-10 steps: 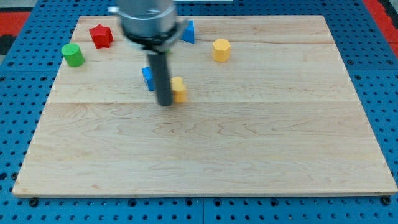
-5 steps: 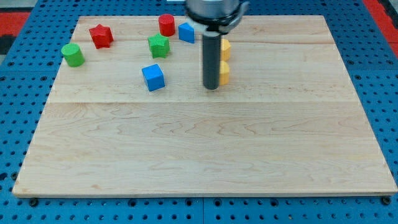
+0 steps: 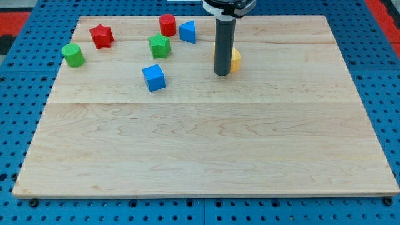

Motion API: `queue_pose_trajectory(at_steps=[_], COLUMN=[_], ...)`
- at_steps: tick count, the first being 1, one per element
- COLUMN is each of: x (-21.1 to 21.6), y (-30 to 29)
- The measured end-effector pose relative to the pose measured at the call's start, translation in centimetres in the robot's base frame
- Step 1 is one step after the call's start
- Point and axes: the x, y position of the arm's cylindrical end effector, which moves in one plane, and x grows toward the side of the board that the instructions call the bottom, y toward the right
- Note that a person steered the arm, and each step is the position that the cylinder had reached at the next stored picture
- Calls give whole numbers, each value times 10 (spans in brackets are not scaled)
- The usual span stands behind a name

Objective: Place yellow heart horizontally right to blue triangle

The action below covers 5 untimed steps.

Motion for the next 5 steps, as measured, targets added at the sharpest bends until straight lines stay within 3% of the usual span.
queue_pose_trajectory(at_steps=[3,5], x=[-99,10], y=[65,78])
